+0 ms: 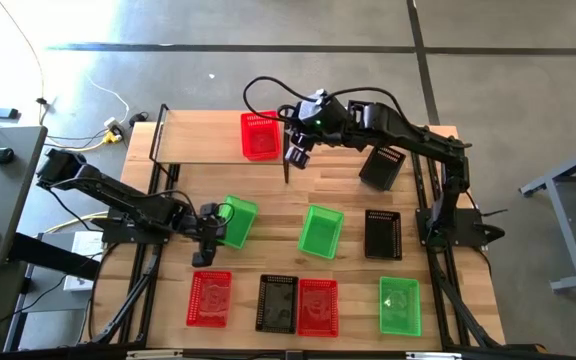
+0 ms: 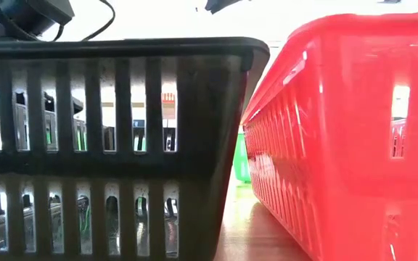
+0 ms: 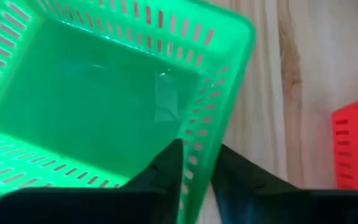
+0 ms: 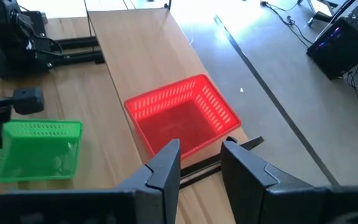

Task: Stack baskets on shelf by color
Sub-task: Put the left green bin on the shelf

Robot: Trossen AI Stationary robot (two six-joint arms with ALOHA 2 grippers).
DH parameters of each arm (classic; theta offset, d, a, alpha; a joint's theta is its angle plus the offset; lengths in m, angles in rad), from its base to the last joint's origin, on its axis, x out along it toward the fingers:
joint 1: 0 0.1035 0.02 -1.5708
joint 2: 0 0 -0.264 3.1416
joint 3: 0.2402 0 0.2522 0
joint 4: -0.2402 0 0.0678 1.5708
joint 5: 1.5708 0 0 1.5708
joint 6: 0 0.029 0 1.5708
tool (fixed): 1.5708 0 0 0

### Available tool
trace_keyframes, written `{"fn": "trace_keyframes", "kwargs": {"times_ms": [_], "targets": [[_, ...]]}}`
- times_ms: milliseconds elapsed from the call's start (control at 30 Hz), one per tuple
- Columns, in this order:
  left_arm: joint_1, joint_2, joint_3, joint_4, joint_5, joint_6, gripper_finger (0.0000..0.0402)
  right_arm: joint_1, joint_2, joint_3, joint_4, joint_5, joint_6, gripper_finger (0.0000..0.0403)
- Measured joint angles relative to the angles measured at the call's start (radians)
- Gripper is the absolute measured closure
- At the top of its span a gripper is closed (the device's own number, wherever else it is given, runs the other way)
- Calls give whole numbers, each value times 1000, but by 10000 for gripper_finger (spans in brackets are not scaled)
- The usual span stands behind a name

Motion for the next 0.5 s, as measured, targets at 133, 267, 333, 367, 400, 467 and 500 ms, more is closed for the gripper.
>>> {"fn": "trace_keyframes", "kwargs": {"times_ms": [133, 267, 333, 367, 400, 467, 500], "targets": [[0, -23, 0, 2, 31, -18, 393, 0, 0, 0, -19, 0, 0, 301], [0, -56, 15, -28, 44, -41, 391, 0, 0, 0, -20, 0, 0, 301], [0, -72, 52, -86, 45, -41, 397, 0, 0, 0, -20, 0, 0, 301], [-1, -81, 77, -123, 46, -39, 398, 0, 0, 0, -20, 0, 0, 301], [-4, -88, 105, -160, 45, -33, 399, 0, 0, 0, -20, 0, -1, 301], [-13, -99, 169, -232, 33, -18, 398, 0, 0, 0, -20, 0, -6, 301], [-18, -104, 202, -269, 22, -9, 399, 0, 0, 0, -20, 0, -8, 301]]}}
